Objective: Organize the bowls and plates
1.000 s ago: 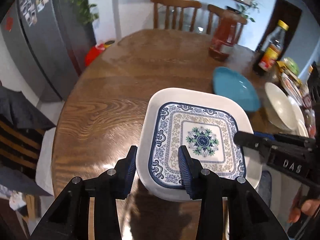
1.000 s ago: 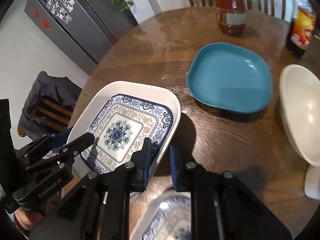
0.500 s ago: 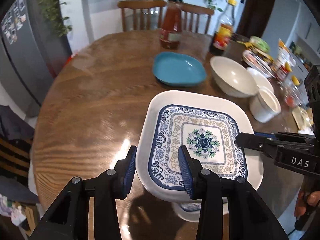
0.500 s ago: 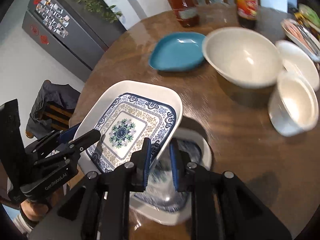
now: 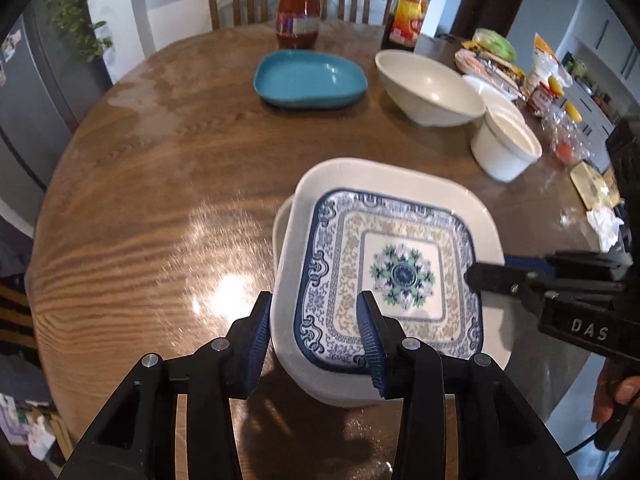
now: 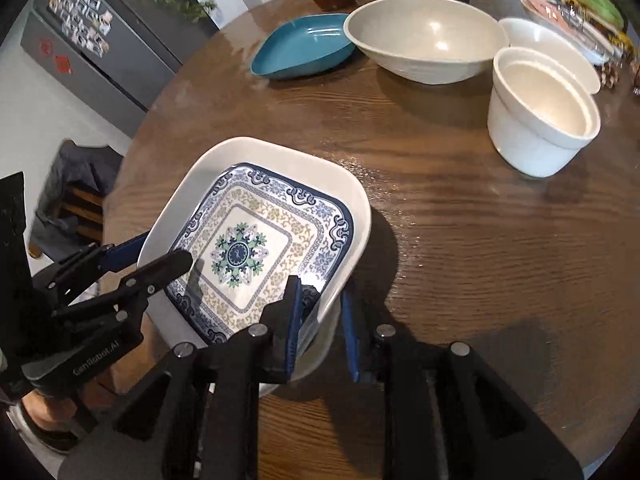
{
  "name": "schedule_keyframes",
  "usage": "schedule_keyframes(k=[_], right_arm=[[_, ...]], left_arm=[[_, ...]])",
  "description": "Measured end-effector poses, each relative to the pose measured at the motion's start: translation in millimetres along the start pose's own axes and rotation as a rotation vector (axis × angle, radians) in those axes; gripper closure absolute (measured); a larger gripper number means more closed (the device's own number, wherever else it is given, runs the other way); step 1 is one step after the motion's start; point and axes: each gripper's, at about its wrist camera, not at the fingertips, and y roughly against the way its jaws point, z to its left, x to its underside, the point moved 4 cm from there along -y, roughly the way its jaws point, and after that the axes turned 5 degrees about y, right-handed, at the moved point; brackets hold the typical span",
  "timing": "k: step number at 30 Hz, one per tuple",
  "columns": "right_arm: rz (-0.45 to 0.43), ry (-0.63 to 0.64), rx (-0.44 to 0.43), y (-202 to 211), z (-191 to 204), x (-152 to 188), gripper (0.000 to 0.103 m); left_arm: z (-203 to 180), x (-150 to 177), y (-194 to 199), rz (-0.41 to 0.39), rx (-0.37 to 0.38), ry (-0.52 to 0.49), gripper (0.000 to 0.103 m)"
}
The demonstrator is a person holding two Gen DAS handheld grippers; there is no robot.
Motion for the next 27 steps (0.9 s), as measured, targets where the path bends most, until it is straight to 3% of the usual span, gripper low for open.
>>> schedule_keyframes(k=[4, 5, 6, 8, 10, 12, 16, 19, 27], right_arm=[[-0.014, 0.036, 0.029, -1.2, 5.5, -5.3, 0.073], [-0.026, 0.046, 0.042, -0.6, 5.8, -5.9, 0.066], [-0.038, 0.056, 0.056, 0.4, 6.5, -7.8, 0.057], [-0.071, 0.082, 0.082, 4.7, 8.7, -13.8, 0.049], [-0.109, 0.105, 0.112, 12.6, 8.8, -20.1, 0.05], [-0.135, 0.107, 0.115, 18.4, 6.4, -25.3, 0.05], [-0.161, 0.071, 0.07, 30.6, -1.8, -31.1, 0.048], [-0.185, 0.062, 0.073, 37.3, -2.1, -36.9, 0.038], [-0.223, 0.035, 0.034, 48.2, -5.9, -61.8, 0.038]], left_arm=[[-1.1, 6.2, 0.1, 0.007, -0.002, -0.006, 0.06], [-2.0, 6.8, 2.1, 0.0, -0.003, -0.013, 0.058], [-2.8, 7.1, 4.1, -0.004, -0.006, -0.018, 0.052], [-2.2, 7.0, 7.0, -0.013, -0.009, -0.012, 0.042], [2.0, 4.7, 10.9, -0.021, -0.01, 0.003, 0.027], [5.8, 0.5, 15.5, -0.034, -0.013, 0.015, 0.022], [11.1, -13.6, 21.6, -0.062, -0.032, 0.028, 0.022], [12.6, -25.7, 21.4, -0.076, -0.045, 0.029, 0.022], [17.1, -78.5, 8.9, -0.096, -0.066, 0.043, 0.022]])
